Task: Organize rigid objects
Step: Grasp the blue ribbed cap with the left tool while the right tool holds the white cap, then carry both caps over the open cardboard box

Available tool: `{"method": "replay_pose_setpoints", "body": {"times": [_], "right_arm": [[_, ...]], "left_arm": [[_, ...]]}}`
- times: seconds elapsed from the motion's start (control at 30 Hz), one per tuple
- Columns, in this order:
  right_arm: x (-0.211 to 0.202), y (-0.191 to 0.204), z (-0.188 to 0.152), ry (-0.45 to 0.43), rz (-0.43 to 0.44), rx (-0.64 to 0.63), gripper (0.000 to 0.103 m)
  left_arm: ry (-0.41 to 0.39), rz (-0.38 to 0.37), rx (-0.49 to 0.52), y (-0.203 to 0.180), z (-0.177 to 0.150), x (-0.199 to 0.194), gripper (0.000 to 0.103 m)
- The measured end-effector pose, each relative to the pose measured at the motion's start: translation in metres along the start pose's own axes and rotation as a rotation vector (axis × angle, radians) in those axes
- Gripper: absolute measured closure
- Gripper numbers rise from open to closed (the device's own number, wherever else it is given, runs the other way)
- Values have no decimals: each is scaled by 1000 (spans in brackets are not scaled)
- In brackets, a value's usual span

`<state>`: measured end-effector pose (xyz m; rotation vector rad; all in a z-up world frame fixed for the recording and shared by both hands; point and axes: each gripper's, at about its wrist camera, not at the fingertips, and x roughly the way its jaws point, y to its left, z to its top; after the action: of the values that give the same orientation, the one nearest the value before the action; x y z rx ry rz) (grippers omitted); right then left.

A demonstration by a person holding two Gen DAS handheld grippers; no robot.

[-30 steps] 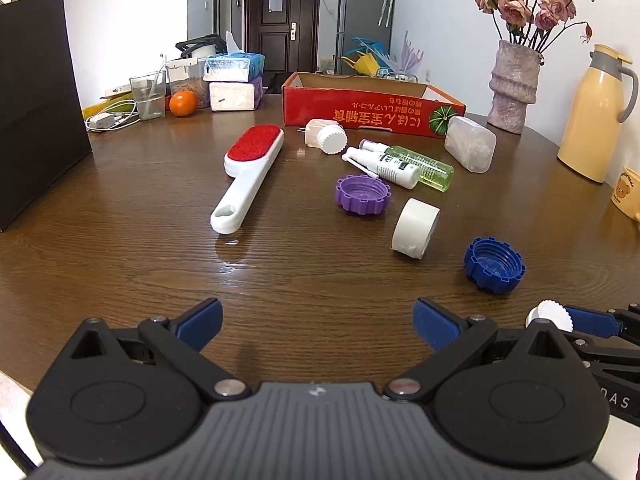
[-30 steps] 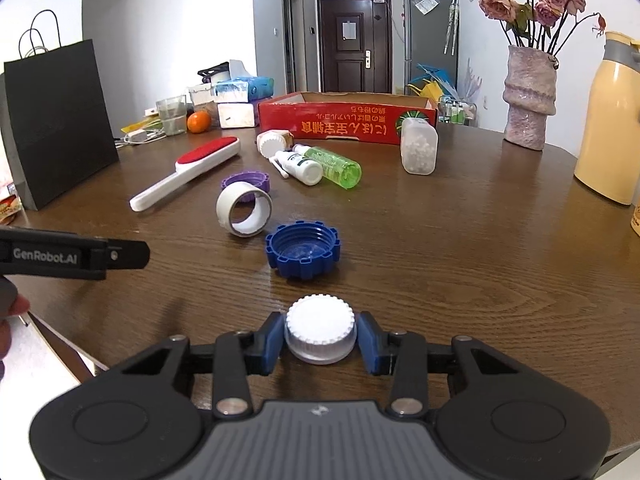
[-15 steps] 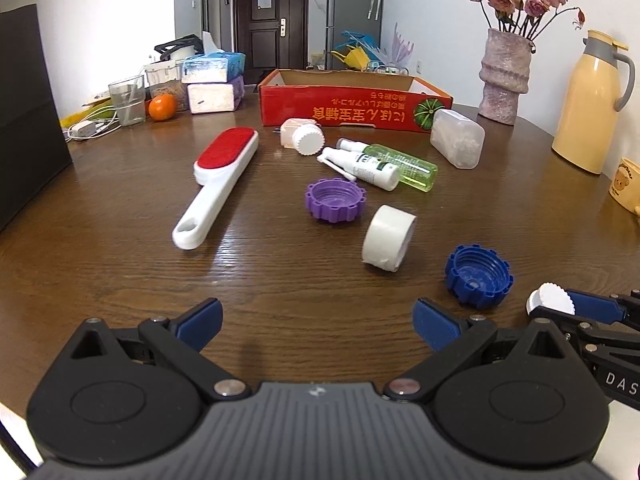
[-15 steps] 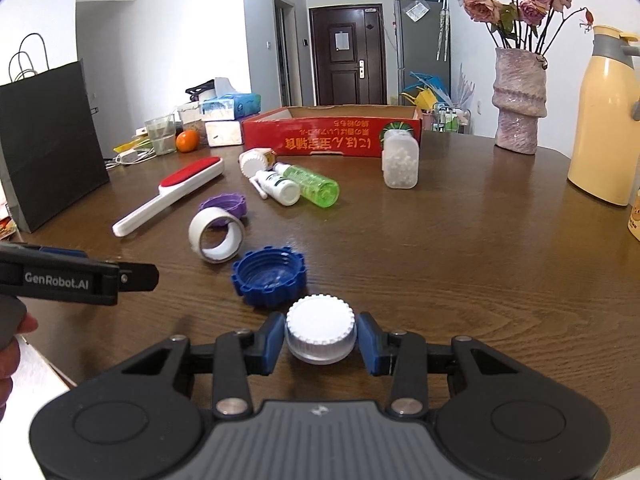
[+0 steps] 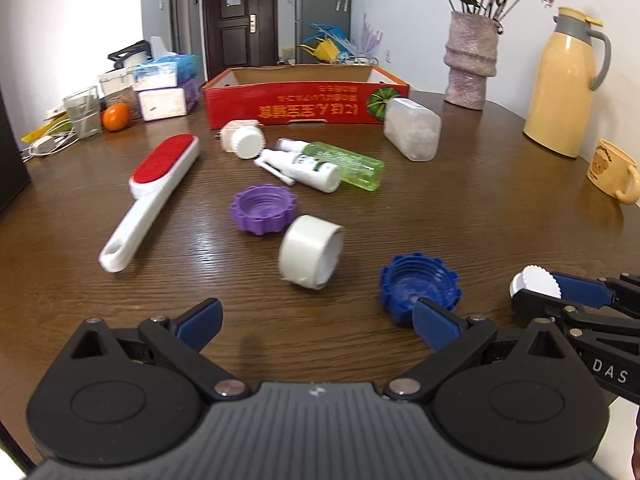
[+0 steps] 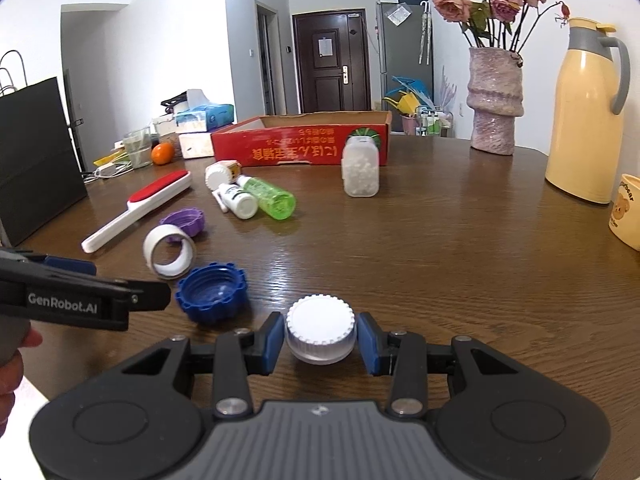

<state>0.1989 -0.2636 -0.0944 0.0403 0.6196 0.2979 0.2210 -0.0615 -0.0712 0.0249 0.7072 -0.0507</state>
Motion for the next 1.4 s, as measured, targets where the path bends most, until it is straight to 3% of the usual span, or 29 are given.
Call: {"method": "replay_pose_setpoints", "body": {"times": [0.8,0.9,0.97,1.13,1.4], "right_arm": [[11,-42,2,-10,17,13,64],[11,-42,2,-11,22,12,64],[12,-43,1,-10,25,14,64],[12,-43,0,-6,26,17,64],[12,-40,3,-9,21,8,64]], "left_arm": [[58,-24,56,-53,13,32,1],[63,-30,59,-56,12,34,10],[72,-38,58,-57,12,35,26],[64,-50,57,-56,13,34,47],[55,-73,70,-55,14,33,49]]}}
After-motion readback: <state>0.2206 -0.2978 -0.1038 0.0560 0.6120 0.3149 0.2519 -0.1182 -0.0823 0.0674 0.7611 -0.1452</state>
